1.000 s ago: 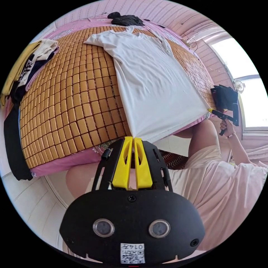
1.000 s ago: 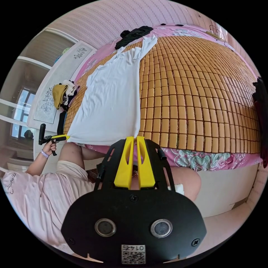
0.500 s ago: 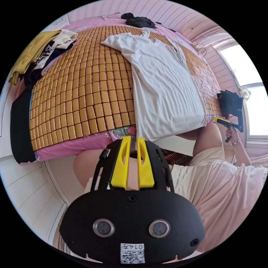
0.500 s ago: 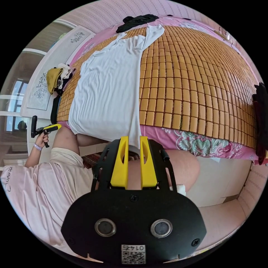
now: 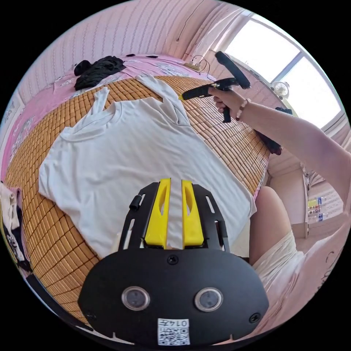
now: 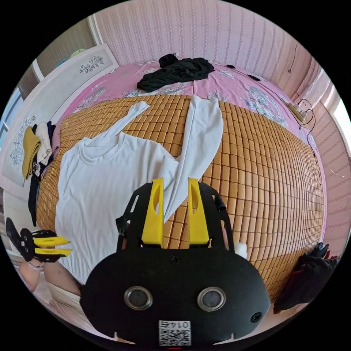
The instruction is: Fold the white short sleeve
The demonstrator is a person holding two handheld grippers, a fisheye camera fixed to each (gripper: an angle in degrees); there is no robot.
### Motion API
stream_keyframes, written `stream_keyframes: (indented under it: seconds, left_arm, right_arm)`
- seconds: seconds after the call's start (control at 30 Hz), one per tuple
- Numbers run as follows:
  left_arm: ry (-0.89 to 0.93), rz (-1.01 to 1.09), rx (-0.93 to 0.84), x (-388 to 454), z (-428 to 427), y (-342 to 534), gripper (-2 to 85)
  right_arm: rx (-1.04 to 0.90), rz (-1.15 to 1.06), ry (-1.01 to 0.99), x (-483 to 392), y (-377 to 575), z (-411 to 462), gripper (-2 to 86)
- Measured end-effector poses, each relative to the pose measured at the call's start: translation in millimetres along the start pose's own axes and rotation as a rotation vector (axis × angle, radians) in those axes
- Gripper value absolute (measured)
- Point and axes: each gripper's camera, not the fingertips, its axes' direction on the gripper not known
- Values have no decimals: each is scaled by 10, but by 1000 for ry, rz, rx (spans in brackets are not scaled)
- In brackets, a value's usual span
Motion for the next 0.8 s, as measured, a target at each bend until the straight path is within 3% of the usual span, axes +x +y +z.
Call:
stream_keyframes:
  seconds: [0.1, 0.27, 0.33, 0.5, 0.67, 0.8]
  left_arm:
    - [-7, 38, -24, 11, 373, -340, 53]
    - [16, 94, -19, 22, 791, -859, 49]
    - [5, 118, 11, 51, 873, -1085, 49]
    - [12, 159, 26, 207, 1223, -1696, 51]
    - [-30, 200, -93, 493, 1799, -2046, 60]
    - [-85, 218, -110, 625, 2027, -2099, 57]
  right_arm:
    - [-83, 98, 3, 235, -171, 345, 70]
    - [160, 166, -179, 912, 418, -259, 6]
    - [255, 232, -196, 1260, 1106, -712, 6]
    - [134, 271, -178, 1642, 2179, -935, 34]
    - [201, 98, -123, 1562, 1829, -1174, 67]
    - [133, -35, -59, 1299, 1107, -944, 72]
